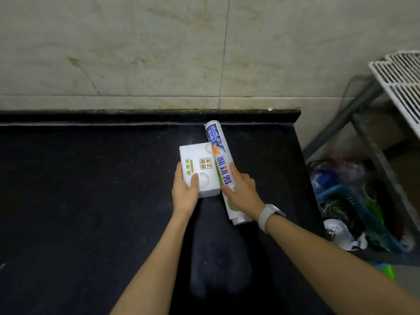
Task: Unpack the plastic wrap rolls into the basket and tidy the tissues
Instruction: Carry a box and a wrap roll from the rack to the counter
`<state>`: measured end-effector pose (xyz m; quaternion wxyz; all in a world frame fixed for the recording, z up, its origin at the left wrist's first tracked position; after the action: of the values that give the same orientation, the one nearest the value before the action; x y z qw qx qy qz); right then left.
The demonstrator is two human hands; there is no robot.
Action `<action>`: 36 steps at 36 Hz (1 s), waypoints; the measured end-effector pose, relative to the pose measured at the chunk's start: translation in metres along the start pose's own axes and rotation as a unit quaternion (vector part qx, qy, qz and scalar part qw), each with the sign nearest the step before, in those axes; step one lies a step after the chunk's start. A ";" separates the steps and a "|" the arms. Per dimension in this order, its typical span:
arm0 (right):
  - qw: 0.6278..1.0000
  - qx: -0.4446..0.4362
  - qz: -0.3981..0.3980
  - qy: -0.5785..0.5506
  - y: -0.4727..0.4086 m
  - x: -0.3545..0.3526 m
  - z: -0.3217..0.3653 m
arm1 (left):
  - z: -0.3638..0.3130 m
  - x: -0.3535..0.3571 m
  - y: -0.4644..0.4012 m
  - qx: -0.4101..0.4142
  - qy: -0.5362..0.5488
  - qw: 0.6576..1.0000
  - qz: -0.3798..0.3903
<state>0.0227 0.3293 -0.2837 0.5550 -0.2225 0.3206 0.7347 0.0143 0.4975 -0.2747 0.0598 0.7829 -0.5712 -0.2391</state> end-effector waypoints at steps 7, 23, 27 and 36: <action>0.994 0.001 0.085 0.063 0.008 0.007 0.004 | -0.004 0.013 0.001 -0.012 -0.140 0.989 0.039; 0.999 -0.012 -0.005 -0.029 0.022 -0.060 0.017 | -0.068 0.003 0.022 0.068 -0.257 0.963 -0.040; 0.996 -0.047 -0.071 0.009 0.040 -0.123 0.032 | -0.120 0.030 0.039 0.156 -0.223 0.962 -0.022; 0.957 -0.085 -0.273 0.048 0.123 -0.319 0.036 | -0.275 0.158 0.109 0.379 -0.180 0.903 0.094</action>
<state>-0.0035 0.1180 -0.0134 0.6974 -0.3830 0.2107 0.5679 0.0786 0.2647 -0.0415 -0.3233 0.6326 -0.6908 -0.1346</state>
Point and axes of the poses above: each hand's wrist, its own y-axis away from the middle knuckle, its own x-axis out of the palm, z = x × y, the point moved 4 cm from there along -y, towards the middle knuckle, and after that the axes turned 9 degrees about -x, right-handed, at the moved point
